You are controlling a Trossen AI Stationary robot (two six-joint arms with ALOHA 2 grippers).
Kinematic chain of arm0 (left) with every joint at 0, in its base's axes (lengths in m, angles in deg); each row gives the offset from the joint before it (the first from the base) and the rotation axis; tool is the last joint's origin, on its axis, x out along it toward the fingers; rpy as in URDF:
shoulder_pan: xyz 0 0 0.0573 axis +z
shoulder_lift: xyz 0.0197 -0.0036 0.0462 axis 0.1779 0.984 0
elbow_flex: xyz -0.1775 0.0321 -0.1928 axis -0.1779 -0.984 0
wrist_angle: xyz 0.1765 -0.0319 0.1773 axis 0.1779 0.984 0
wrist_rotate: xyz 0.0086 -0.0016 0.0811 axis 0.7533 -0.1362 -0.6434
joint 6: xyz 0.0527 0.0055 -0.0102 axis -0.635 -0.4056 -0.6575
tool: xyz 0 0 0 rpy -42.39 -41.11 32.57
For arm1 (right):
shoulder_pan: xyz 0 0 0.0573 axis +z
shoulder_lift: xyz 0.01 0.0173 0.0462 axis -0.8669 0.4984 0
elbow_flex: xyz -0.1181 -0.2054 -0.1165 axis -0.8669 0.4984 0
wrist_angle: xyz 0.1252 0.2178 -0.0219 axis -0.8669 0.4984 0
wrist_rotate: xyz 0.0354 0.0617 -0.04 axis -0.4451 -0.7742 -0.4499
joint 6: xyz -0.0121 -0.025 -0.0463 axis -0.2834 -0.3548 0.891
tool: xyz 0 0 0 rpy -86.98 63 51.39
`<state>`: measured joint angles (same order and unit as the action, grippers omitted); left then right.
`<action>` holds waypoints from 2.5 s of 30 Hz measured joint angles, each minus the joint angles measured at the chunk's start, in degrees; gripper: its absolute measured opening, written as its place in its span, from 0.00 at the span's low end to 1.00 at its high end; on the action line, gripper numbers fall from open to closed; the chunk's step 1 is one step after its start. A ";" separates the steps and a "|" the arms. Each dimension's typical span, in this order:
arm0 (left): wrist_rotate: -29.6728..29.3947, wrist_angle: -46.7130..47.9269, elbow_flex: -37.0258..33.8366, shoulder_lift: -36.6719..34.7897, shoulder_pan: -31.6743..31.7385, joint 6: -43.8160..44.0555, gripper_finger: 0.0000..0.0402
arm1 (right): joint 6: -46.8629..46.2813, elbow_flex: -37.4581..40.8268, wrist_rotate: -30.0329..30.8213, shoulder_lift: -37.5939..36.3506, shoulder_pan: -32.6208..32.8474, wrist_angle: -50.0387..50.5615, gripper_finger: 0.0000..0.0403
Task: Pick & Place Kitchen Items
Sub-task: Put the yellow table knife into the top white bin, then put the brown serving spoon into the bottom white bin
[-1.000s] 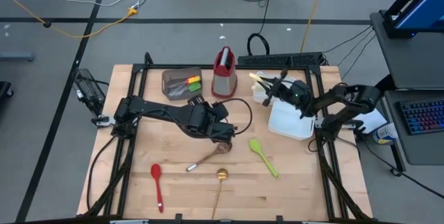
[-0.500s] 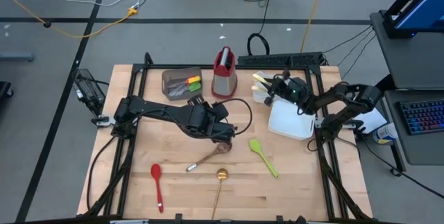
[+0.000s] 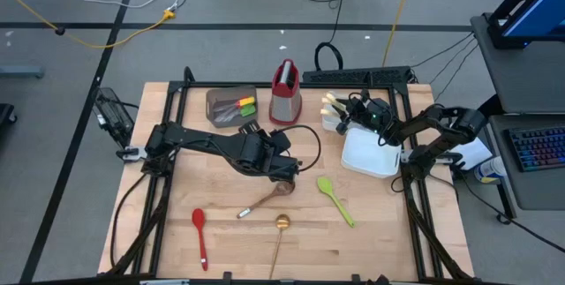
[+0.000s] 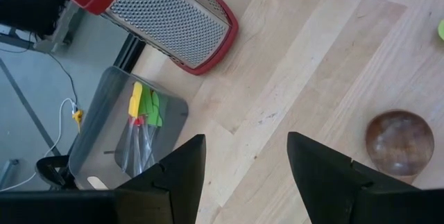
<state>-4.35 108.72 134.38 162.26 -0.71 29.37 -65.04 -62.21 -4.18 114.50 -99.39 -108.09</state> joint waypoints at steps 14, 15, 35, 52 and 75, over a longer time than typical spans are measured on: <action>0.04 0.00 0.00 0.00 0.00 0.31 0.52 | -0.03 0.00 -0.06 0.00 0.08 -1.29 0.36; 0.04 0.01 0.00 0.00 0.00 0.31 0.52 | -0.17 0.00 -0.03 0.00 0.34 -2.23 0.36; 0.12 0.33 -0.09 -1.48 -1.37 -2.60 0.52 | 1.95 0.00 -10.49 -0.02 14.52 -17.67 0.52; -4.77 0.37 -0.02 -10.64 -11.97 0.27 0.52 | 1.96 -2.78 -10.58 -0.02 23.82 -19.49 0.58; -5.97 0.08 -25.03 -24.92 -15.59 22.85 0.52 | 1.96 -2.75 -10.57 -0.02 31.21 -18.72 0.56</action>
<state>-10.32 108.80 109.35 137.34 -16.30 52.21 -63.08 -64.96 -14.74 114.48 -68.18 -126.81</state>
